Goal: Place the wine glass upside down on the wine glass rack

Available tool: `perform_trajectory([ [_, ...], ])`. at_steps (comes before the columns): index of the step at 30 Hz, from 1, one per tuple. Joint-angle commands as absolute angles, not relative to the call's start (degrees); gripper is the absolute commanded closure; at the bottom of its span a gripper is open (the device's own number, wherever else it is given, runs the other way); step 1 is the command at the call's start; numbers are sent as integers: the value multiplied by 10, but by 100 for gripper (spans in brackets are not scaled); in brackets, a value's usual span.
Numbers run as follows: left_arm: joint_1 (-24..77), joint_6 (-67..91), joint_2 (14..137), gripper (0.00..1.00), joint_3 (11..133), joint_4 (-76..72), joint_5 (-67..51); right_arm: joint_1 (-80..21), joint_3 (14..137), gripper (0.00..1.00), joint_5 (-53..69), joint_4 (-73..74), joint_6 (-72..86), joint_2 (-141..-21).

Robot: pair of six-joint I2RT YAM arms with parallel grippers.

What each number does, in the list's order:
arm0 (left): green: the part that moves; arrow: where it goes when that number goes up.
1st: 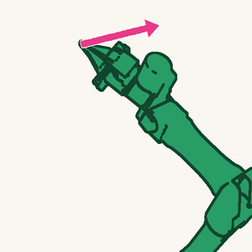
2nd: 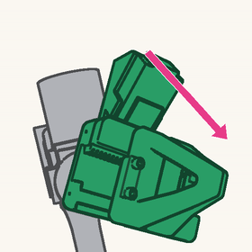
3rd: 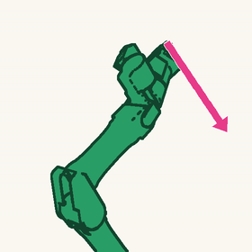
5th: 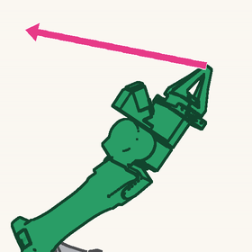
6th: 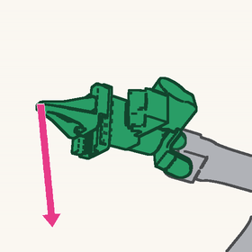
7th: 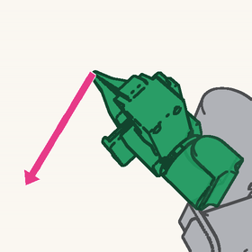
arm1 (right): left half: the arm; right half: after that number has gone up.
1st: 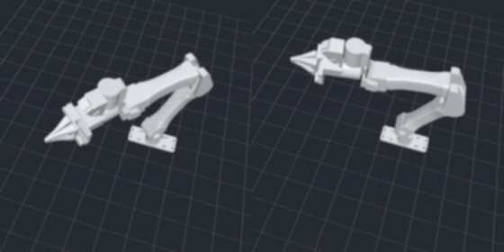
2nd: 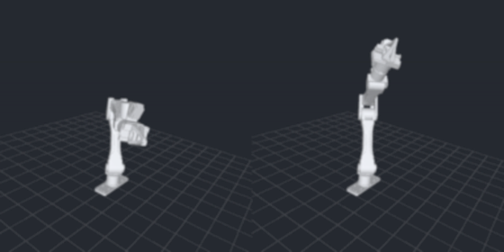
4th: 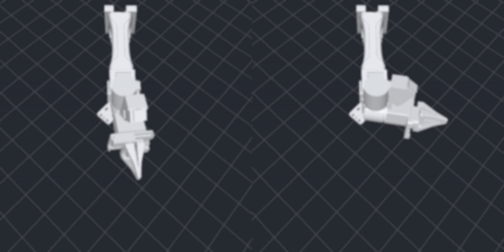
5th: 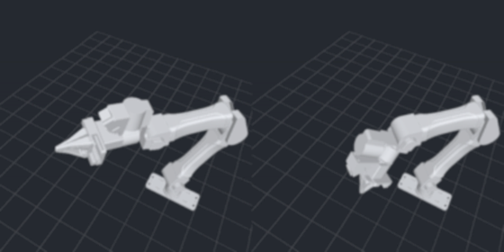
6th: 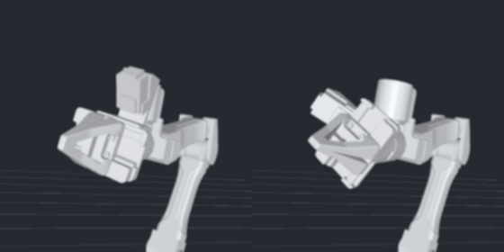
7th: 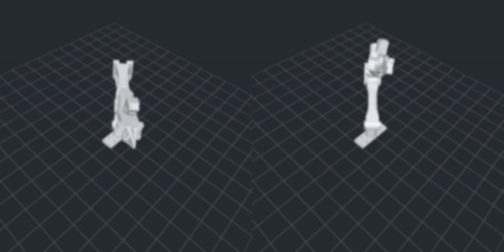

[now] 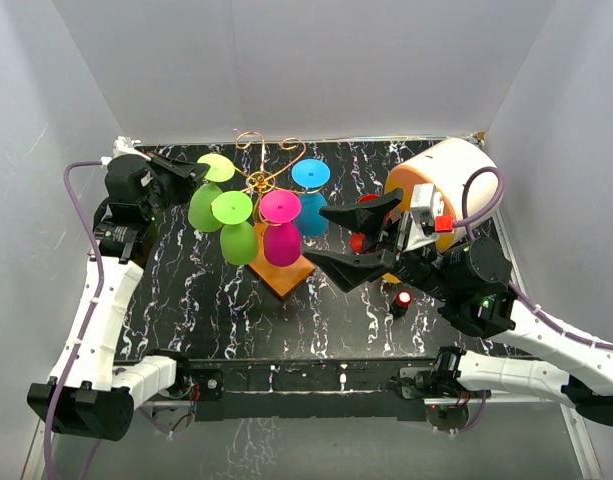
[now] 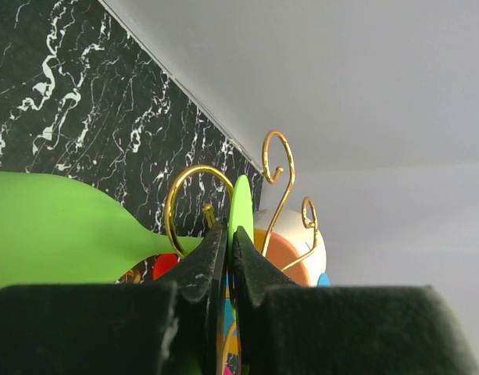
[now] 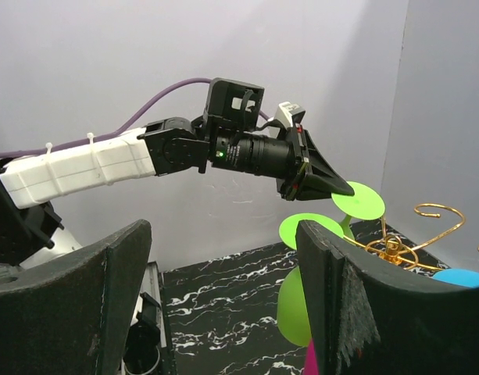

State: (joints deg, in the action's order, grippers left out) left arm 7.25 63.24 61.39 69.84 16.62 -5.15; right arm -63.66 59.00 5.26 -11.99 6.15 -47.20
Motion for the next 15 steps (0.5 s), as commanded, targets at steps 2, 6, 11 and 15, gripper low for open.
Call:
perform_trajectory([
  [2,69,622,600,96,684,146,-98,-638,592,26,44,-142,65,-465],
  [6,69,606,589,83,686,166,-76,-638,590,26,42,-141,66,-461],
  [11,69,576,580,64,703,203,-59,-638,588,27,41,-140,66,-460],
  [15,69,535,576,55,714,235,-57,-639,587,26,40,-142,65,-461],
])
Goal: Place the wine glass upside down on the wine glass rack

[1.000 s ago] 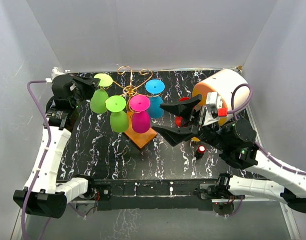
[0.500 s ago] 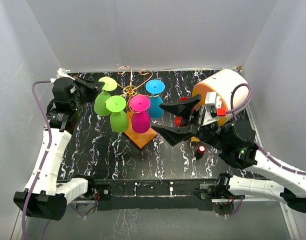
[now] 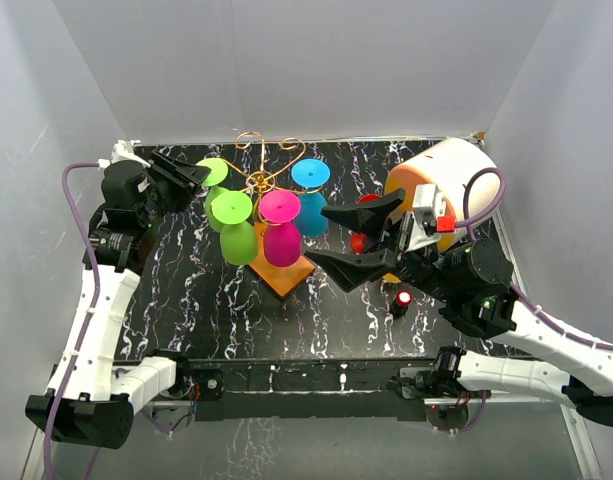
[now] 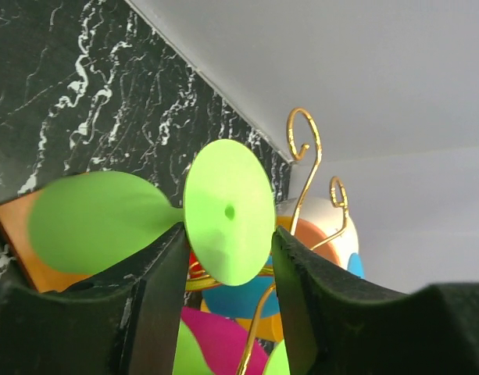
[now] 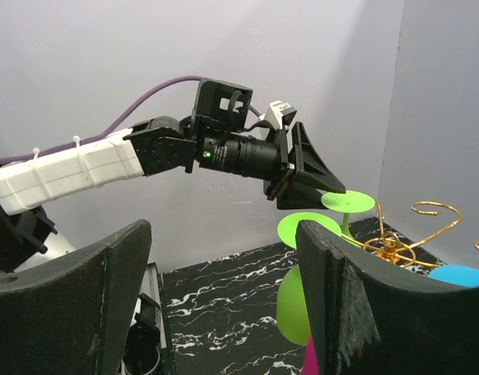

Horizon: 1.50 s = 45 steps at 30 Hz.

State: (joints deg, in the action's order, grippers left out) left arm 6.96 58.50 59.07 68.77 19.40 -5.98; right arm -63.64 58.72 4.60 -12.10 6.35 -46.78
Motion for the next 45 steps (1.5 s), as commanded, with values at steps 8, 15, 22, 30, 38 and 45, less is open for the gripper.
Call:
perform_trajectory([
  [8,69,461,569,43,740,301,-55,-638,582,27,31,-140,69,-465],
  [15,69,354,563,34,838,370,-93,-639,620,31,-135,-7,127,-480],
  [22,69,273,505,26,863,417,-74,-638,617,33,-325,111,190,-471],
  [30,72,246,466,1,820,452,-4,-637,662,48,-503,311,302,-542],
  [38,73,247,439,1,761,452,6,-476,698,50,-377,359,309,-630],
  [45,75,250,430,2,762,461,27,-371,675,46,-294,371,298,-655],
])
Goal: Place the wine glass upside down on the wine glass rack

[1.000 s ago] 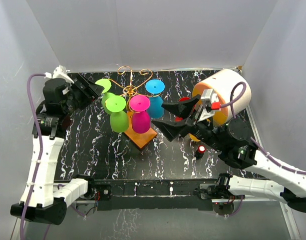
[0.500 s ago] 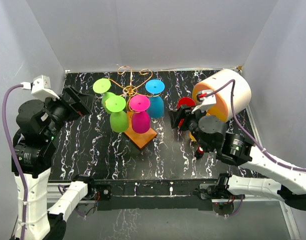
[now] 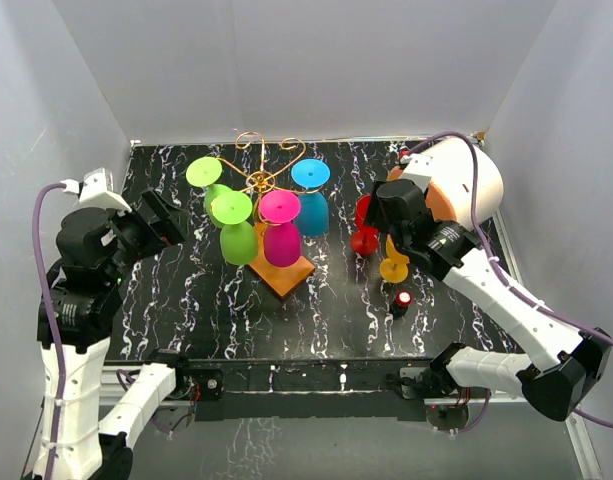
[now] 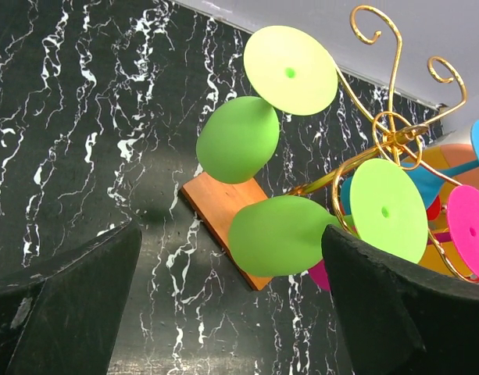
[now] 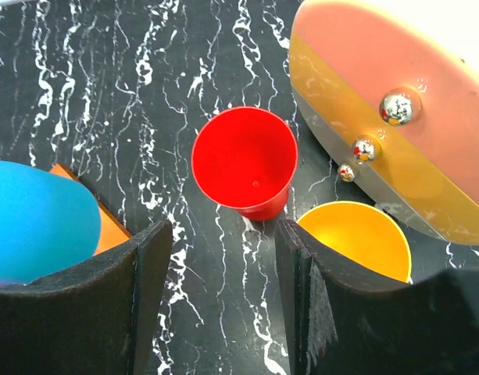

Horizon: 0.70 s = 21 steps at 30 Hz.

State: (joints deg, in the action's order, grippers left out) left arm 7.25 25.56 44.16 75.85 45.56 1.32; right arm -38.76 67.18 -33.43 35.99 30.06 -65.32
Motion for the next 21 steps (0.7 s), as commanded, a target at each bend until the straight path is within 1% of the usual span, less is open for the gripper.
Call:
perform_trajectory([
  [1,75,251,430,2,761,460,26,-367,671,46,-299,380,299,-656],
  [5,75,251,432,2,761,452,21,-348,628,44,-303,398,298,-652],
  [12,75,251,442,2,778,448,10,-329,586,45,-272,399,283,-664],
  [15,75,252,442,2,787,450,8,-324,581,50,-261,390,267,-671],
  [21,78,245,441,2,813,448,-7,-319,575,69,-238,383,231,-691],
])
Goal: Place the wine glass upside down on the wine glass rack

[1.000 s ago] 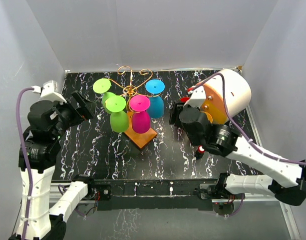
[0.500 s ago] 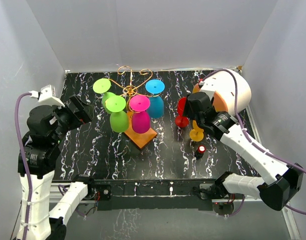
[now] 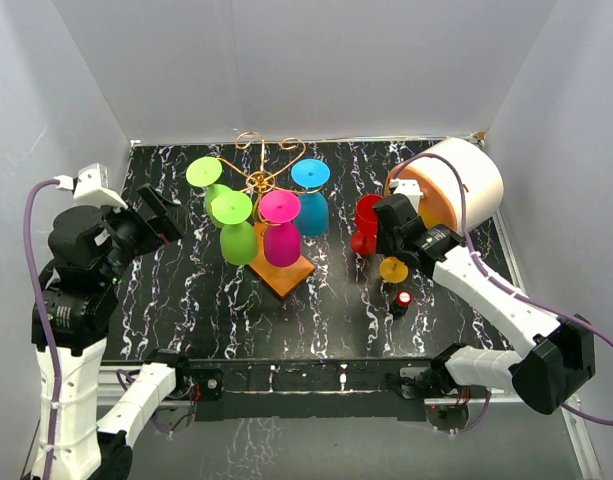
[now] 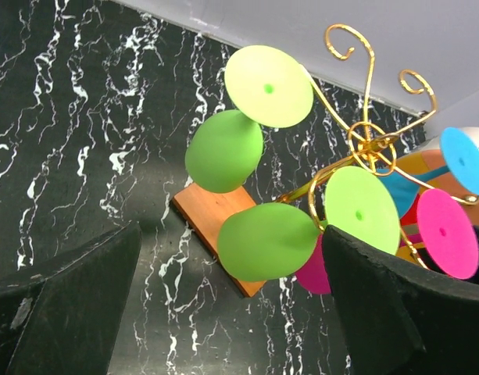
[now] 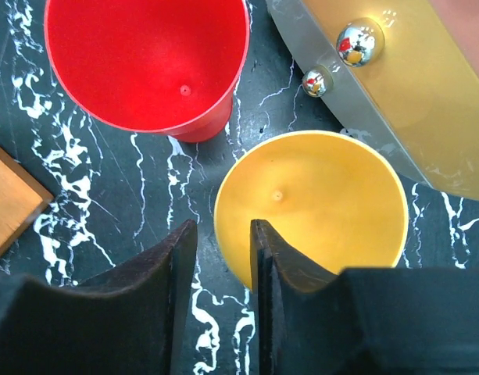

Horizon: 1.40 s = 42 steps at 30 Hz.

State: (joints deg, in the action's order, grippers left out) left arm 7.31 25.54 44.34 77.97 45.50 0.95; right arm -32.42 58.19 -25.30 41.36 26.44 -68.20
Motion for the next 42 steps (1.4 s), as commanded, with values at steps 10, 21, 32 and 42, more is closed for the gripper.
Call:
perform_trajectory([
  [10,86,237,439,1,837,442,-10,-318,604,100,-232,402,192,-698],
  [21,101,243,452,1,868,414,-92,-318,704,100,-226,453,179,-602],
  [32,102,286,491,1,878,313,-275,-319,879,100,-284,533,179,-564],
  [42,102,523,533,2,804,44,-396,-318,781,100,-201,201,154,-430],
])
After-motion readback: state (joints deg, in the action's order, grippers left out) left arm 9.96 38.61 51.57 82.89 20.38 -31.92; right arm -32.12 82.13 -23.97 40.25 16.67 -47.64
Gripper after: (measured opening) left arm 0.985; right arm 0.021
